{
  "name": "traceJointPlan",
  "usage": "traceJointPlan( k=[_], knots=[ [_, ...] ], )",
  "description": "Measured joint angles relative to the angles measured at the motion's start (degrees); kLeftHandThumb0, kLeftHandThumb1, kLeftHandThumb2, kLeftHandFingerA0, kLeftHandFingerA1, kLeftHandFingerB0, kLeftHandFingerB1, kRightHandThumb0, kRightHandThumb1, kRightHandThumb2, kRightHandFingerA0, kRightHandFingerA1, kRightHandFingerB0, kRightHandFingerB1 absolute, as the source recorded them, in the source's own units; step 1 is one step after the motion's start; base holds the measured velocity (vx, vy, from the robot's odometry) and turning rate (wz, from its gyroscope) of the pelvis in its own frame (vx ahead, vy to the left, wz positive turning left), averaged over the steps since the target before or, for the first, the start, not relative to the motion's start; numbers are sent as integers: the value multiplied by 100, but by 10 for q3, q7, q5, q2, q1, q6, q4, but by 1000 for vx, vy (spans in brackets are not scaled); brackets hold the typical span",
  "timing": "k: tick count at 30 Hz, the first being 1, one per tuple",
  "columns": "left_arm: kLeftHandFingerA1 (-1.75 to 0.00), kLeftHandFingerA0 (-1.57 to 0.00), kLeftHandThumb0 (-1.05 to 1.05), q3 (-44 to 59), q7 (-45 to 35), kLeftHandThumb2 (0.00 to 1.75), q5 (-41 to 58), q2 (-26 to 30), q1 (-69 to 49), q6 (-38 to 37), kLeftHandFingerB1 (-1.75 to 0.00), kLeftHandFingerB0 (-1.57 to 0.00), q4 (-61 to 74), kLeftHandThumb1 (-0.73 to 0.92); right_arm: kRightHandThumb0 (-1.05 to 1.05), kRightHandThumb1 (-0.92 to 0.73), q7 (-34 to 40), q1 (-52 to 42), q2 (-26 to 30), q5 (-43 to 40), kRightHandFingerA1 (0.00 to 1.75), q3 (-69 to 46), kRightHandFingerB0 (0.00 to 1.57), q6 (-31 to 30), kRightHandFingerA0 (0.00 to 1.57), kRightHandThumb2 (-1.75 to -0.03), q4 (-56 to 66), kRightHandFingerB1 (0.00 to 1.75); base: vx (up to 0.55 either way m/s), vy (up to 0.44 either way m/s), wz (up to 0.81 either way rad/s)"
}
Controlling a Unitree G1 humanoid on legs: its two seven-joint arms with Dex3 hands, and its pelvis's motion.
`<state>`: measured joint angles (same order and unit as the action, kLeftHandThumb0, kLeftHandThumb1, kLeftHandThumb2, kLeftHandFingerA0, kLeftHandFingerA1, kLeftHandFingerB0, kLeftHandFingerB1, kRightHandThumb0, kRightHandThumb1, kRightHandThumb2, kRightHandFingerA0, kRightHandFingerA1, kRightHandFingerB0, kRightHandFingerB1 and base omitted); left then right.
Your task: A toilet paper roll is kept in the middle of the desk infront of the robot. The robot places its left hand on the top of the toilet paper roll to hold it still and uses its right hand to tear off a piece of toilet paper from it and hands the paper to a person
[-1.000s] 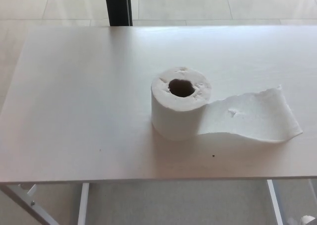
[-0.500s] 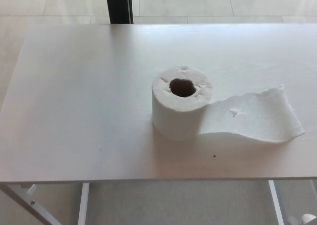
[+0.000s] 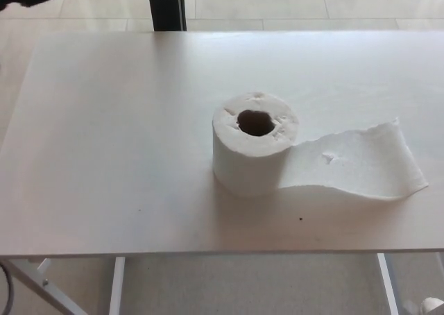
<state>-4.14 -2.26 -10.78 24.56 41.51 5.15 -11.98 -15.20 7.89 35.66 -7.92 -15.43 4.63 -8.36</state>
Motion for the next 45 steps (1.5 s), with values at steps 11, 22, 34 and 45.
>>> traceJointPlan(
  k=[11, 22, 34, 45],
  knots=[
    [-64, -70, -56, -144, 13, 63, -82, -69, 10, 5, -49, -54, 5, 76, -41, -60, 0, 32, -23, 43, 56, 109, 45, -33, 49, -57, 17, 43, 0, 0, 0],
    [-58, -67, -59, -272, 35, 63, -172, -136, 17, 18, -47, -54, -11, 80, -39, -62, 2, 55, -26, 95, 56, 192, 47, -57, 51, -57, 16, 42, 0, 0, 0],
    [-58, -73, -57, -353, 65, 62, -263, -154, 19, 47, -47, -56, -40, 73, -43, -62, 19, 60, -26, 160, 48, 237, 46, -65, 41, -58, 16, 38, 0, 0, 0],
    [-115, -80, -21, -381, 129, 75, -341, -150, -40, 64, -53, -51, -49, 58, -46, -62, 25, 68, -26, 226, 48, 270, 46, -93, 38, -58, 22, 37, 0, 0, 0]
  ],
)
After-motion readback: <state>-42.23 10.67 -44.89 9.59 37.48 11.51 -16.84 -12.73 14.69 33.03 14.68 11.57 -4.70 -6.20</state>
